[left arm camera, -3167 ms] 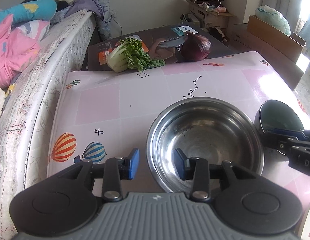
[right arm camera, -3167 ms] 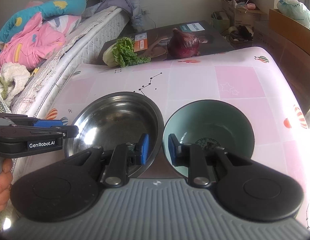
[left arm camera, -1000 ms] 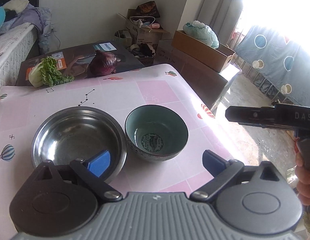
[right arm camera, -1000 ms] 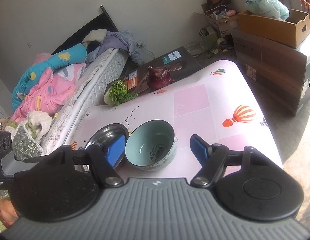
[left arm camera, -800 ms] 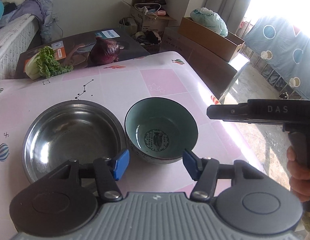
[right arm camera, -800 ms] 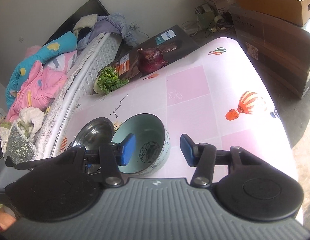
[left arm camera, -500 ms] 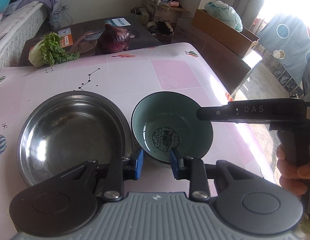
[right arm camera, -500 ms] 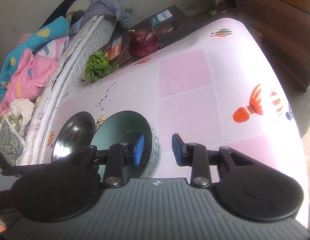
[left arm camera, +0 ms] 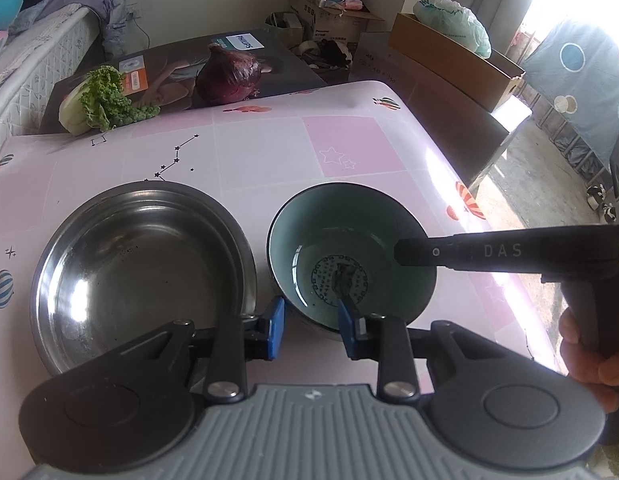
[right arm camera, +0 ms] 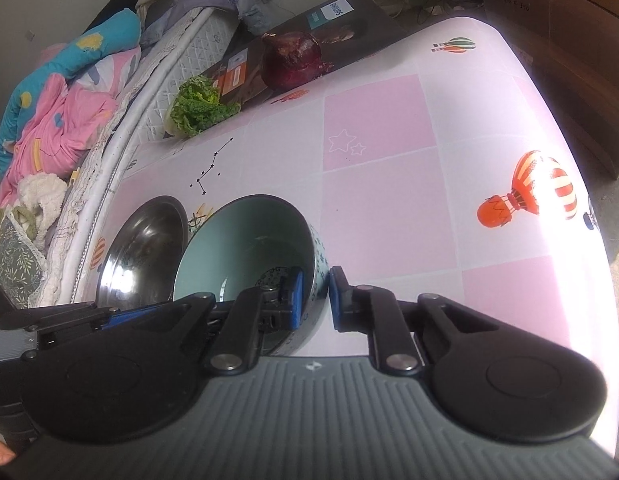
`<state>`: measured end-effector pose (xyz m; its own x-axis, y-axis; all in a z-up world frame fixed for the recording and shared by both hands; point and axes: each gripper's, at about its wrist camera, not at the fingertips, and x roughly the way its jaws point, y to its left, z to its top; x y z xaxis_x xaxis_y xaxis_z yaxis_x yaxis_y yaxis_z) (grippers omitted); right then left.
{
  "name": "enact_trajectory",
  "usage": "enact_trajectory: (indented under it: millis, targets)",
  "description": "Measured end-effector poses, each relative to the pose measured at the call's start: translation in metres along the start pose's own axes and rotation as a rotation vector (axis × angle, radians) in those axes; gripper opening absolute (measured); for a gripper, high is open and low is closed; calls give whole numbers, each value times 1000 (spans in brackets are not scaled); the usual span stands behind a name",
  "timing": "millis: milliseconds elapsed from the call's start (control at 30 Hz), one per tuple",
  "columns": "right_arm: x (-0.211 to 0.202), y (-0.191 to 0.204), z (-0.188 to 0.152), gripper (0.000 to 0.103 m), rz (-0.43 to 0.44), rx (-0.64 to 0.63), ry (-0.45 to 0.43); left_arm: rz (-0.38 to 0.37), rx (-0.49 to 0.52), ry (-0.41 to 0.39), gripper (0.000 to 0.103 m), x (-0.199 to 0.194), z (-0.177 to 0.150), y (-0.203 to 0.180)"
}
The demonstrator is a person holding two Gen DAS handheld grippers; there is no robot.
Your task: Organize plates and bowls
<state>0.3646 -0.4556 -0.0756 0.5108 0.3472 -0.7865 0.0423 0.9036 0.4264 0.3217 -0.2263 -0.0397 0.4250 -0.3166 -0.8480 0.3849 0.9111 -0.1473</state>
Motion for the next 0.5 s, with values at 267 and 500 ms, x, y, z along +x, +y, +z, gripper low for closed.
enact_trajectory:
  millis: [267, 500]
  targets:
    - [-26, -12, -20, 19, -36, 12, 22, -89, 46, 6, 32, -3, -6, -18]
    - [-41, -19, -30, 22, -31, 24, 16, -152, 77, 26, 33, -3, -12, -29]
